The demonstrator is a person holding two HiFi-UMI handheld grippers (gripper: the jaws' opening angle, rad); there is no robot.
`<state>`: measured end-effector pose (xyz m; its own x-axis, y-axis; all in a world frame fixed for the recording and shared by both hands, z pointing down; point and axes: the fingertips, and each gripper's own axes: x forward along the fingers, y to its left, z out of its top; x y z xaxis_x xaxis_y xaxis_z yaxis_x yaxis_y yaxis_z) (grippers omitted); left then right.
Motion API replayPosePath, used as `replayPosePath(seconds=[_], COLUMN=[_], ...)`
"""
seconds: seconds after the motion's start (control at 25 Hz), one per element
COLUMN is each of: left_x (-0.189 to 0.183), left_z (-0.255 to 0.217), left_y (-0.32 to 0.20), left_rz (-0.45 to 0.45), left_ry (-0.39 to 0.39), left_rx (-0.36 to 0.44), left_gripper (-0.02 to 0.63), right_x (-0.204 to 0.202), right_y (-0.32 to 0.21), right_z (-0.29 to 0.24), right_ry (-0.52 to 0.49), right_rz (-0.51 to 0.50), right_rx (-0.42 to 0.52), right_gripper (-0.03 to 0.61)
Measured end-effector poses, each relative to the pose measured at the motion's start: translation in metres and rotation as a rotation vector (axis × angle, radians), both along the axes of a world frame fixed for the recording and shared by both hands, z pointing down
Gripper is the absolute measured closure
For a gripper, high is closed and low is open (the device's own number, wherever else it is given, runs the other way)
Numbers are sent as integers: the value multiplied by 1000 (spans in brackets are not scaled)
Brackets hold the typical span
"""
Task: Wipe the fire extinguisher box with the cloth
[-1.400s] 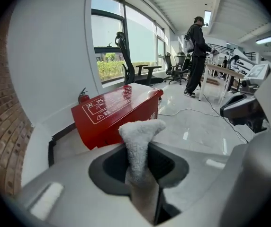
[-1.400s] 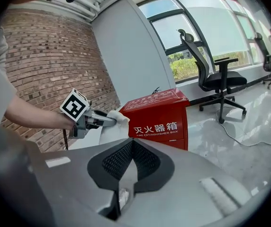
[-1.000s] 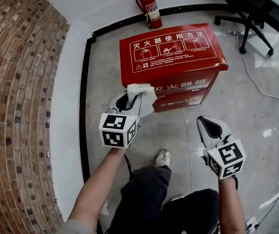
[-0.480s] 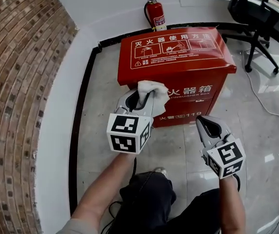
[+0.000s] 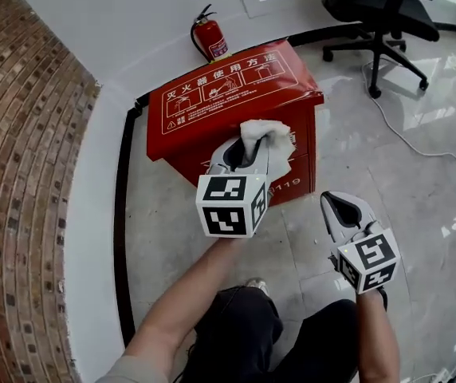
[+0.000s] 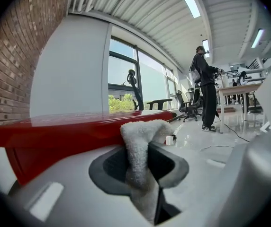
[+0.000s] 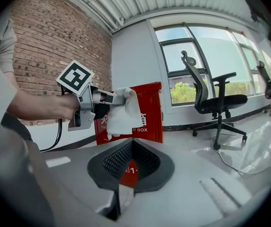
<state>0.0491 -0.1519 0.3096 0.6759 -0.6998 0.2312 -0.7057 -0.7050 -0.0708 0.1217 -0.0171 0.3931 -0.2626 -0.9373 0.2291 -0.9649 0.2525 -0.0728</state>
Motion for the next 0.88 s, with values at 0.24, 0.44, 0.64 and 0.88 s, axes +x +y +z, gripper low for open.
replayPosePath(seconds=[0.24, 0.44, 0.64, 0.88], left_x=[61, 103, 103, 45], left_z=[9, 31, 53, 74], left_y=[6, 15, 43, 47], left_rz=[63, 135, 227, 207], left_ry=[-54, -153, -153, -119], left_rx=[59, 112, 114, 61], left_gripper=[517, 517, 517, 517], right_x=[35, 56, 65, 55], right_y=[31, 55, 70, 65], right_z=[3, 4, 5, 10], right_ry=[-7, 10, 42, 61], right_rz=[98, 166, 198, 177], right_rx=[-7, -17, -40, -60], right_gripper=[555, 555, 555, 555])
